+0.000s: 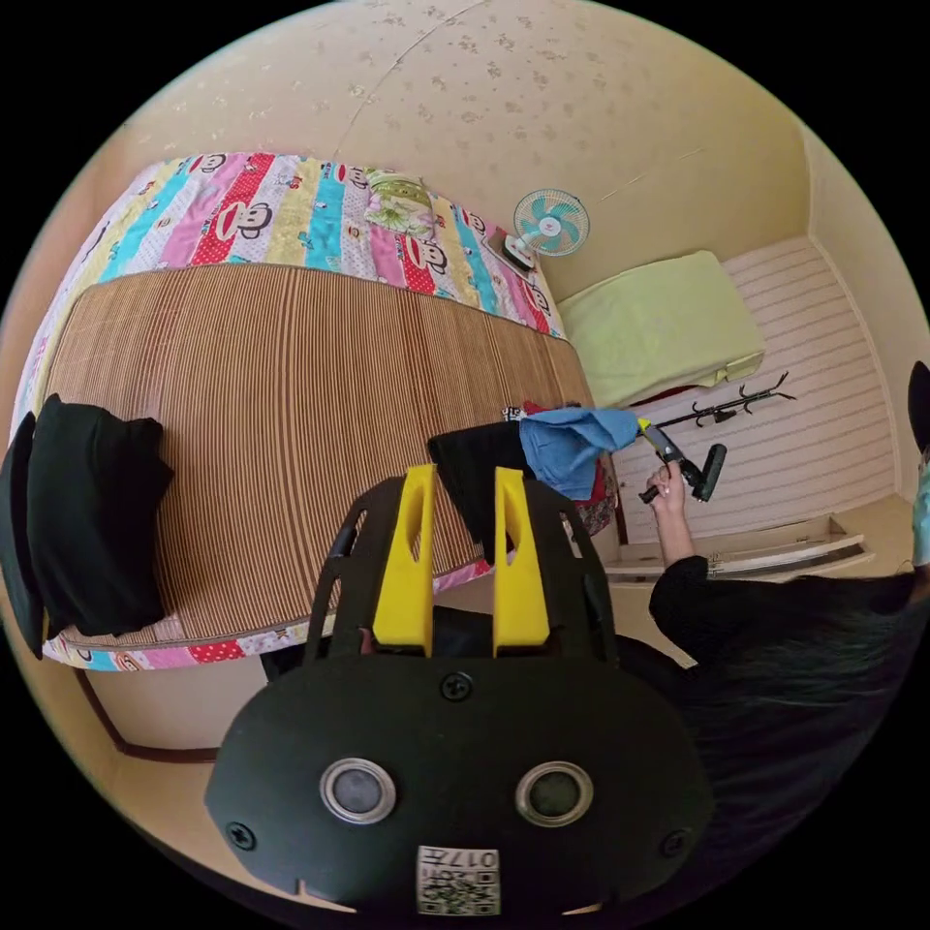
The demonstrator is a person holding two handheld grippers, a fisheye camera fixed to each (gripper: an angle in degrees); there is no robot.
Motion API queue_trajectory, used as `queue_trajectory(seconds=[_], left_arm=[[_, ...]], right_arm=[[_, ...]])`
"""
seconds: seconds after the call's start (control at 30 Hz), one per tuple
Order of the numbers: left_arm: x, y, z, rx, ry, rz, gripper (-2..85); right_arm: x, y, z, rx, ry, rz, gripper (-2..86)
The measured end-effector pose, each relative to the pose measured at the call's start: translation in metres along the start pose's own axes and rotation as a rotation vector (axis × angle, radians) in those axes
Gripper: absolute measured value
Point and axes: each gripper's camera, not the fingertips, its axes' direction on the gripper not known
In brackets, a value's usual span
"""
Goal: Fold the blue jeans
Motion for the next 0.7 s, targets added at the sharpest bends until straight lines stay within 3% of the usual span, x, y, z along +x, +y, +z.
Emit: queue_trajectory(seconds=[0.07,0.4,0.57,0.7], left_arm=[[0.004,-0.007,-0.004,0.015,0.012,0.047,10.0],[-0.029,-0.025,-0.041,-0.001,0.456,0.181,10.8],[-0.106,-0.016,-0.051,0.112,0.742,-0.105,15.5],[-0.202,-0.004,-0.059,0.329,1.203,-0.468,19.4]], right_arm=[[-0.041,-0.025,-0.021,0.060,-0.097,-0.088,0.5],[-0.263,-0.062,-0.103,0.351,-0.530,-0.378,0.2],[-0.368,-0.057,-0.120,0.430,-0.676,-0.515,0.3],[-0.438,-0.041,-0.120,0.391,-0.919,-0.683,0.4]])
